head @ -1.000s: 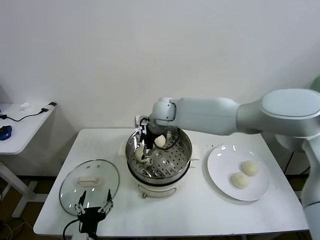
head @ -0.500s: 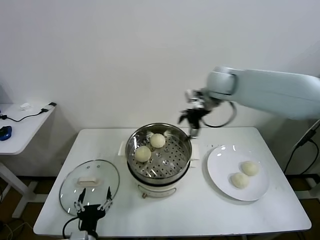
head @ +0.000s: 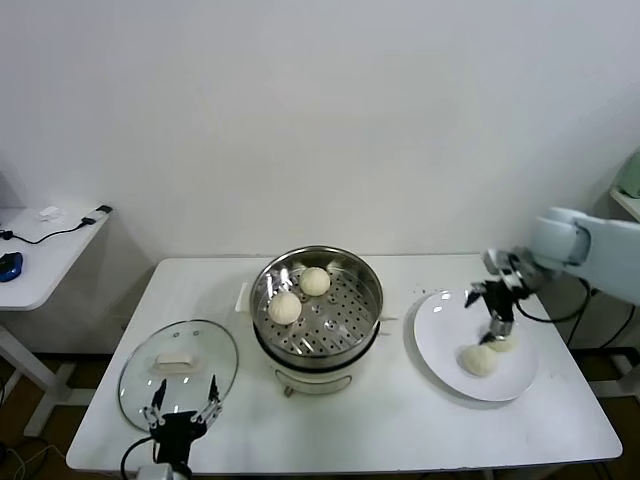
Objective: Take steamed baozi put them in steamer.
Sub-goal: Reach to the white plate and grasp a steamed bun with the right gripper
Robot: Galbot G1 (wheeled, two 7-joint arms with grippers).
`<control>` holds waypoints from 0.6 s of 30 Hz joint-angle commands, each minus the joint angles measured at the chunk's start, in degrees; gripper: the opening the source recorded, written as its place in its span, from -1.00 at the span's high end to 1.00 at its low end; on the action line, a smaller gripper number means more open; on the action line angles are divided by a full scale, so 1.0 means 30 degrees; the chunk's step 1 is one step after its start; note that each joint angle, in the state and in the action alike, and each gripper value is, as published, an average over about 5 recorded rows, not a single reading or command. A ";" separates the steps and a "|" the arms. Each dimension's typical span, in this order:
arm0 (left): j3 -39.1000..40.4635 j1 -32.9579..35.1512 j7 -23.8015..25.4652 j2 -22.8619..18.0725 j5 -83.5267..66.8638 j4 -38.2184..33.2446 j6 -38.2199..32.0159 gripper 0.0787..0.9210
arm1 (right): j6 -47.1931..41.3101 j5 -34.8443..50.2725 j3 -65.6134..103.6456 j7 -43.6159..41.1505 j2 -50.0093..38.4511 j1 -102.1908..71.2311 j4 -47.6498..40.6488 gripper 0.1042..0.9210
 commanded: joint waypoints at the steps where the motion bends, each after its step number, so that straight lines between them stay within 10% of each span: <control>1: -0.0074 0.0030 0.0001 0.0001 0.0050 0.0164 -0.0110 -0.77 | -0.0128 -0.2336 0.3560 0.0335 -0.1391 -0.5681 -0.1635 -0.76; 18: -0.0105 -0.0034 0.0025 0.0101 0.0064 0.0389 -0.0425 -0.77 | -0.0580 -0.2267 0.6150 0.1454 0.0668 -0.8200 -0.3473 -0.76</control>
